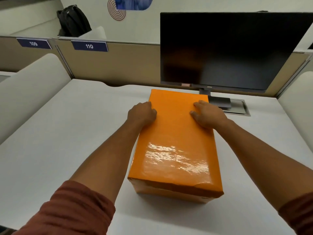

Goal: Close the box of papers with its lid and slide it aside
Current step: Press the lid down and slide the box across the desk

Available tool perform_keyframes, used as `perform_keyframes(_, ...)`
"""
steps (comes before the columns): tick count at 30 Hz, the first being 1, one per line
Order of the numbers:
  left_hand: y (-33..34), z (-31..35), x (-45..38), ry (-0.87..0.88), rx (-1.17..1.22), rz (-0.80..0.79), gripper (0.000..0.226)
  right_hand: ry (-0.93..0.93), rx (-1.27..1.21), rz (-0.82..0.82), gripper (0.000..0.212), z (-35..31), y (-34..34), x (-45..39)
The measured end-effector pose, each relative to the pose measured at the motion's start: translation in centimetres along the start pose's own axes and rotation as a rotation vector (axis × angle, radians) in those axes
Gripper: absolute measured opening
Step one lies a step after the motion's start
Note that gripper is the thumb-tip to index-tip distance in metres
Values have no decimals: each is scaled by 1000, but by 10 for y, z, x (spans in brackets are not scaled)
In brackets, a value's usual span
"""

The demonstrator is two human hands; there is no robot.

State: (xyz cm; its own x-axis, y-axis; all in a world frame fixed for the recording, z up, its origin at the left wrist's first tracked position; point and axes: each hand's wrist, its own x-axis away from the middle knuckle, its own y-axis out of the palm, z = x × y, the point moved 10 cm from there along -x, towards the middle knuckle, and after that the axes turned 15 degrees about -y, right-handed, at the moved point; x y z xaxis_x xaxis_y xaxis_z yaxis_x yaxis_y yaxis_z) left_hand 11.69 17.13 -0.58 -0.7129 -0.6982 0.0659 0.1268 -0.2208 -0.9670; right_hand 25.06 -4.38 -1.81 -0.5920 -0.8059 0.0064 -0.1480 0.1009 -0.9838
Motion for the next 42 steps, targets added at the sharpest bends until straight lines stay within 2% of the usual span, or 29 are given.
perform_keyframes(4,17,0,12,-14,68,-53,52,20,-16,-2,64,2,7,7)
perform_keyframes(7,18,0,12,-30,121,-115,56,-2,-144,15,64,-1,3,4)
perform_keyframes(10,33,-29,26,-138,214,-251,63,37,-528,124,65,-14,7,25)
perform_keyframes(13,43,-55,37,-292,433,-290,75,230,-815,300,66,6,20,60)
perform_keyframes(15,47,-55,40,-310,539,-359,80,376,-1003,203,69,19,42,84)
perform_keyframes(18,58,-57,48,-346,648,-607,79,457,-1229,-47,66,16,74,111)
perform_keyframes(21,58,-73,60,-381,671,-712,76,422,-1227,-83,64,12,78,112)
perform_keyframes(30,24,-131,49,-364,752,-524,64,246,-1188,8,77,-42,55,62)
perform_keyframes(42,-52,-277,-25,-335,694,-316,62,133,-1205,37,68,-199,64,-45)
